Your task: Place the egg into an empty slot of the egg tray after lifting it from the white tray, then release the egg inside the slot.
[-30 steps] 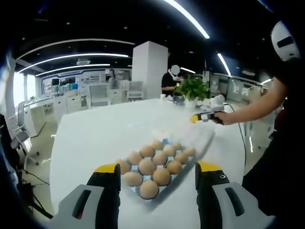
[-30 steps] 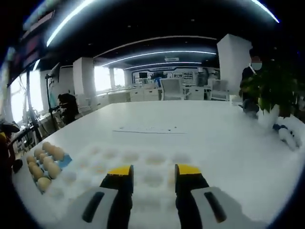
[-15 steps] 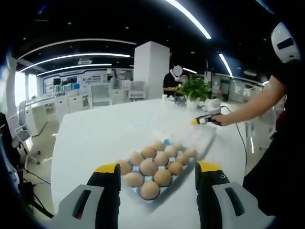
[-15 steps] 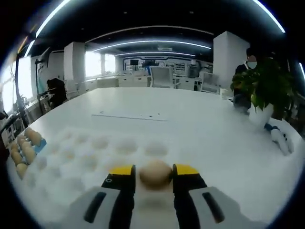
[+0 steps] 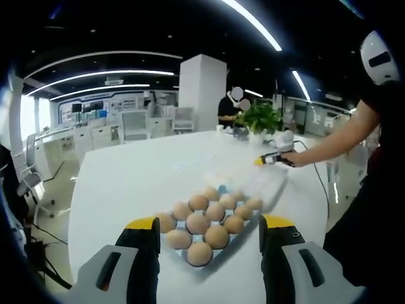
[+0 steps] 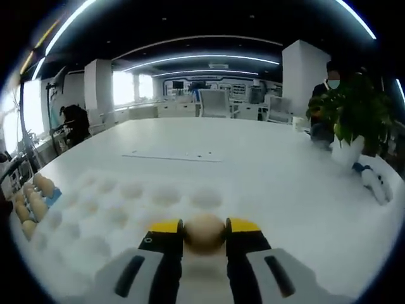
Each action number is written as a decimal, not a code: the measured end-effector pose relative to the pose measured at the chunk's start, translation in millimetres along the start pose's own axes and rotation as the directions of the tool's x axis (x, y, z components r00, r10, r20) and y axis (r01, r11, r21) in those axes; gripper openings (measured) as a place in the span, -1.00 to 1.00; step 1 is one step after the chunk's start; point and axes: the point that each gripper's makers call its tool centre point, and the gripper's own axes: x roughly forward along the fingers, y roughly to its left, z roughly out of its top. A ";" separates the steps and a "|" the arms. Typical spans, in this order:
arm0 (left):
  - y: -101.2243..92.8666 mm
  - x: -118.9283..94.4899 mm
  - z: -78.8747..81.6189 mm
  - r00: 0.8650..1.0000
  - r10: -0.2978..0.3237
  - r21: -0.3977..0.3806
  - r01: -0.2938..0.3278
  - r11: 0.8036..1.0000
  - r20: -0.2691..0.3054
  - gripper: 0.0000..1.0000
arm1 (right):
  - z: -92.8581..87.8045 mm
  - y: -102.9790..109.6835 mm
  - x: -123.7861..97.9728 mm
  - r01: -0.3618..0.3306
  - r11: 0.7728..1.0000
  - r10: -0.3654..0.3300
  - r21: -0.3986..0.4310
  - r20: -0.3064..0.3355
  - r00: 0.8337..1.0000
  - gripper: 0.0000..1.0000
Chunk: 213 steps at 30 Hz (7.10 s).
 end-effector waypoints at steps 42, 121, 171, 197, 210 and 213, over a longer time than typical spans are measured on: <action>-0.3 -1.6 -0.9 1.000 -0.010 -0.004 0.010 1.000 0.012 0.27 | 74.2 178.4 -40.9 -0.371 0.923 0.383 -0.101 0.153 0.911 -0.48; 8.1 -8.5 -3.7 1.000 0.014 -0.018 -0.014 1.000 0.011 0.27 | 7.6 294.7 1.2 -0.628 0.773 0.617 -0.090 -0.120 0.777 -0.46; 4.6 -8.2 -7.1 1.000 0.003 -0.018 -0.003 1.000 0.011 0.27 | 33.2 216.6 -45.0 -0.501 0.866 0.497 -0.011 0.147 0.855 -0.28; 1.4 -15.0 -3.6 1.000 0.004 -0.011 -0.004 1.000 0.030 0.27 | 34.4 90.6 -88.0 -0.214 0.970 0.174 0.114 0.287 0.942 0.07; -4.4 -20.4 -0.1 0.997 0.005 -0.022 -0.003 1.000 0.075 0.27 | 24.6 36.7 -136.1 -0.043 0.975 -0.047 0.218 0.392 0.919 0.25; -8.9 -23.0 1.0 0.995 0.000 -0.023 0.002 1.000 0.100 0.27 | 21.2 34.1 -148.3 -0.035 0.971 -0.069 0.236 0.418 0.906 0.32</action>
